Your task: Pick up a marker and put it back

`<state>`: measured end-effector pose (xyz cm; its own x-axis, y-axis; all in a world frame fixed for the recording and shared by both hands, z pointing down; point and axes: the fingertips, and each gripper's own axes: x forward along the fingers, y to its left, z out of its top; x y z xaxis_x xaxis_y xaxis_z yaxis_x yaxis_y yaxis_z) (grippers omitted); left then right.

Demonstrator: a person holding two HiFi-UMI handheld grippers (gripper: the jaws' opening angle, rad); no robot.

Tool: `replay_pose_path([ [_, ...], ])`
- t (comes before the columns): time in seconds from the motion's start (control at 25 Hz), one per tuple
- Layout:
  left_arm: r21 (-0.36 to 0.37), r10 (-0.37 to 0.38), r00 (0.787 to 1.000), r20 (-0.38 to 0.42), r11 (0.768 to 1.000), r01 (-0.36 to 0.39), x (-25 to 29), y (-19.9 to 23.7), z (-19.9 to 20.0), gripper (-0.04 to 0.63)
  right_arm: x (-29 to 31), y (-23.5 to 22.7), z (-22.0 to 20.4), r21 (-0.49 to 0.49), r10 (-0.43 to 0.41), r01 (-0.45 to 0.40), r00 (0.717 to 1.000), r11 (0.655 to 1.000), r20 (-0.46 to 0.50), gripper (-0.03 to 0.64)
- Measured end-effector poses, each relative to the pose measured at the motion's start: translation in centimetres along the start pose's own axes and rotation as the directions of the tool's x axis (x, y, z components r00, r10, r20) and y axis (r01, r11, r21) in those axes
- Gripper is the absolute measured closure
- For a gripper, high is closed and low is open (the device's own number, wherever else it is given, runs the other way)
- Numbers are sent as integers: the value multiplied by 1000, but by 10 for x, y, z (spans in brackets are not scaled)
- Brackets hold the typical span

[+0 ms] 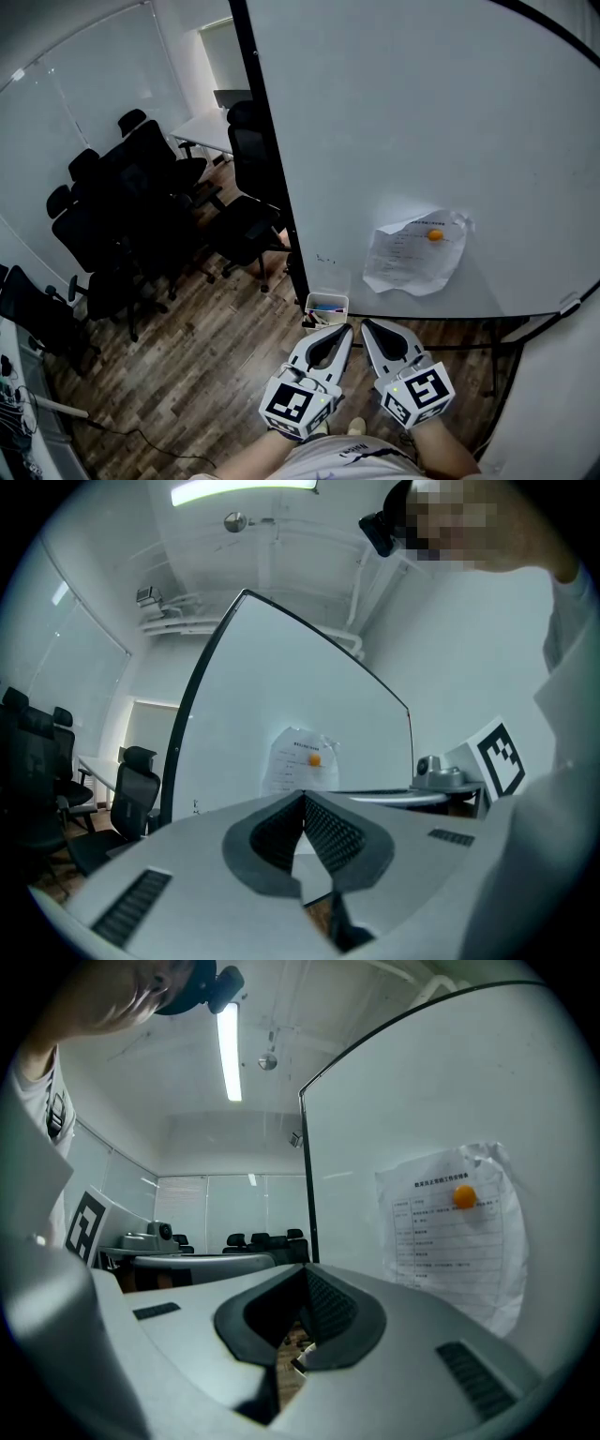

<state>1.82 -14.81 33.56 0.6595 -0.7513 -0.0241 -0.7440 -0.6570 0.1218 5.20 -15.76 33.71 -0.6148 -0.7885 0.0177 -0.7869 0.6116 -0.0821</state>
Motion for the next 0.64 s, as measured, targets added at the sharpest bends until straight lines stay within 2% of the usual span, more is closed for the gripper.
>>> replay_pose_path([
  [0.64,-7,10,1000,-2,1000,-10,6,4,-4,583,3,-6,-2,0,-2,2,1000,1000,-2,604],
])
